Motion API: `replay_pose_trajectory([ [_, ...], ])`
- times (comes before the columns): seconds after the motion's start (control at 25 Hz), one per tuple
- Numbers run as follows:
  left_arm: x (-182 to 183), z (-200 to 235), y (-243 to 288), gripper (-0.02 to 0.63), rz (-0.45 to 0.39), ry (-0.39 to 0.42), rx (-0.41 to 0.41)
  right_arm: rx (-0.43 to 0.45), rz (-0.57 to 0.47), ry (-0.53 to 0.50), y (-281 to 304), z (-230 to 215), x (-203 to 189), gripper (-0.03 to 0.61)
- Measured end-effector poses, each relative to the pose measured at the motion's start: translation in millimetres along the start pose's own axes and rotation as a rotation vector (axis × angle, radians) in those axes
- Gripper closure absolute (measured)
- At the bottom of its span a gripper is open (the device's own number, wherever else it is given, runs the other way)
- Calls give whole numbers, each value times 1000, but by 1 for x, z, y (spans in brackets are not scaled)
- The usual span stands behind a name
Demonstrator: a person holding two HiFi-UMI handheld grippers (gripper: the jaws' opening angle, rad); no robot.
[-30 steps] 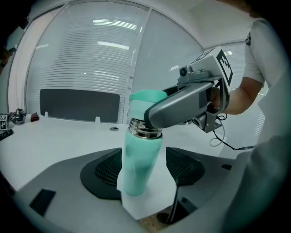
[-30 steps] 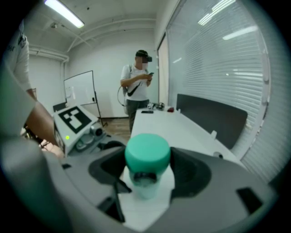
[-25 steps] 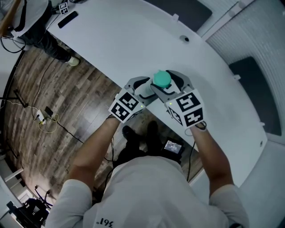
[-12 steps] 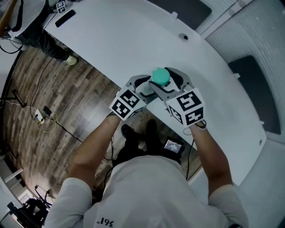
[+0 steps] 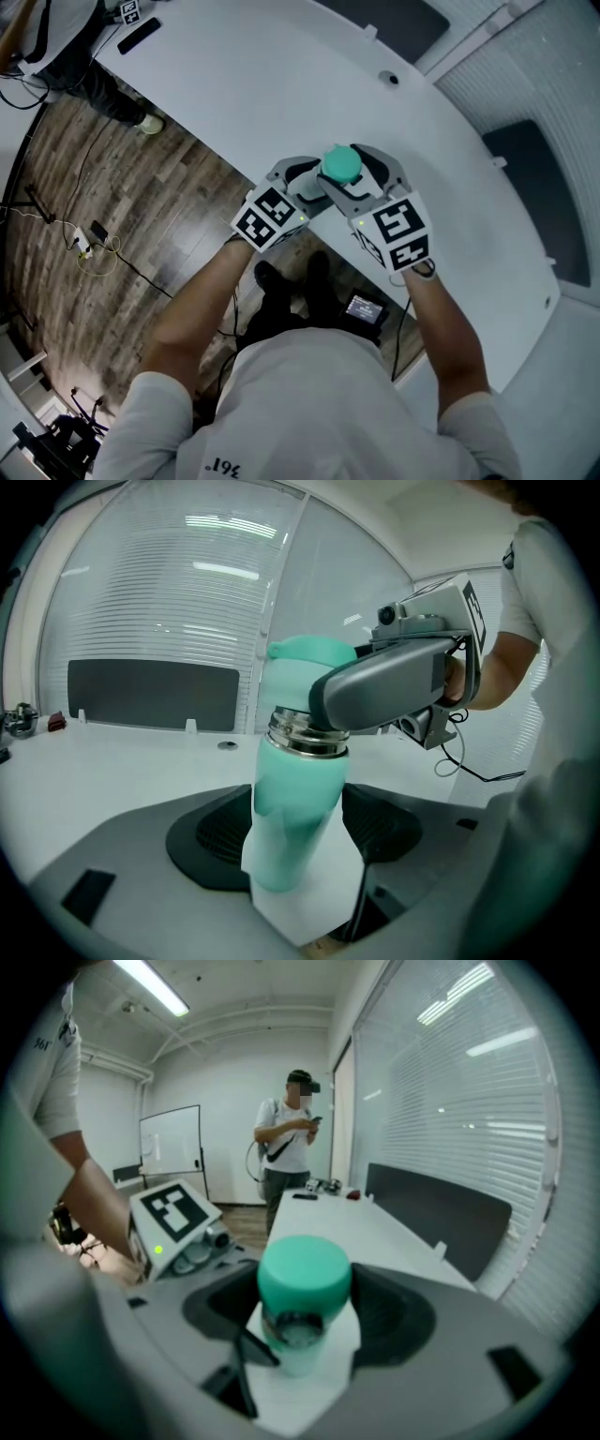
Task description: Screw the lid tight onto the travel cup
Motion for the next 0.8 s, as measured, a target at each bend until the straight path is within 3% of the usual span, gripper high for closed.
replay_pose_trajectory([
  [0.28, 2, 1, 2, 304, 8, 33, -32, 7, -6, -1, 0, 1, 0, 264],
  [0.64, 1, 3, 2, 304, 2, 0, -35, -16, 11, -15, -3, 0, -4, 264],
  [0.8, 1, 2, 4, 304, 17, 21, -42, -10, 18, -26, 1, 4, -3, 264],
])
Point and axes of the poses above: the fingertips, and each gripper's own axes: y forward along the fingers, z to its left, x out of its top, the point moved 7 cm from there along -y, backward along the fingers, and after that the axes turned 12 degrees about z, right-handed, at the moved point
